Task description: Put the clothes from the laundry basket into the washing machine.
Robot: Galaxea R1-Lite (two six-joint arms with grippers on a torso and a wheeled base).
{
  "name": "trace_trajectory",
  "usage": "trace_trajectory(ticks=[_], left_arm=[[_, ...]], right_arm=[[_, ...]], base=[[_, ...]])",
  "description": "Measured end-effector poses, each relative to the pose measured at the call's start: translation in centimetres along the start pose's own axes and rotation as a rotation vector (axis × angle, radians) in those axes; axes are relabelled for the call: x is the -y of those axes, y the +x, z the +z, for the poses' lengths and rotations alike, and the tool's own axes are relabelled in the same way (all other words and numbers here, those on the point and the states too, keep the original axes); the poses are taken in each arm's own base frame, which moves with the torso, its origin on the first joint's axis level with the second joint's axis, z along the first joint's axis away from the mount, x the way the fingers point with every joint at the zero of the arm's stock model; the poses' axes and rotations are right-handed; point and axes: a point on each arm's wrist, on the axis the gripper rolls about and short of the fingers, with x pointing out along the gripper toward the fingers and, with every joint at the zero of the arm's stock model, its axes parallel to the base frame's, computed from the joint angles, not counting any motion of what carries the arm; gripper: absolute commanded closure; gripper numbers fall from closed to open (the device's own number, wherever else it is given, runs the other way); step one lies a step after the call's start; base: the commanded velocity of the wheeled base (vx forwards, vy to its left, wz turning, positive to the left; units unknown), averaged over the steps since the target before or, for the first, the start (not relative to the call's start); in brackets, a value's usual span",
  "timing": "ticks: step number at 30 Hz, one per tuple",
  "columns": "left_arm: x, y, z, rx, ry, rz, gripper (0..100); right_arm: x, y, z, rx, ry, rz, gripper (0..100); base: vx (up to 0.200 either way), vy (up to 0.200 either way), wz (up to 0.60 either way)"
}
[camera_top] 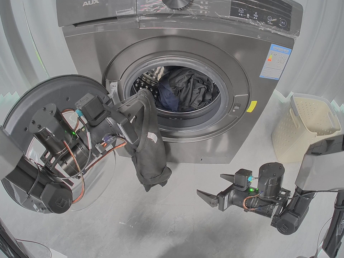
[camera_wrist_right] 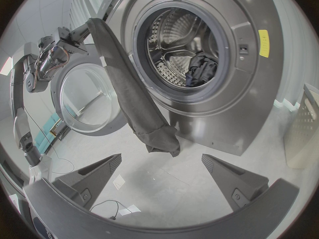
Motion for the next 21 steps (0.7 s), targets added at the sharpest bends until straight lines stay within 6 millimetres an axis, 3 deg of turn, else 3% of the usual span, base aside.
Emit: trace_trajectory(ticks=[8,12,21], left_arm=[[-0.1,0.4,-0.4,-0.004,-0.002,0.022,100],[-0.3,0.7,-0.5,0.000,-0.001,0.041,100],[-0.2,1.4,-0.9,0.005,-0.004,0.063,100]], right_arm=[[-2.5,2.9,1.7,0.108,-0.026,0.083,0],[-4.7,4.3,2.6,0.163,-0.040,0.147,0],[-8.3,6.9,2.8,0.221,-0.050,0.246,0]], base=[[0.000,0.000,0.00],[0.000,0.000,0.00],[0.000,0.000,0.00]])
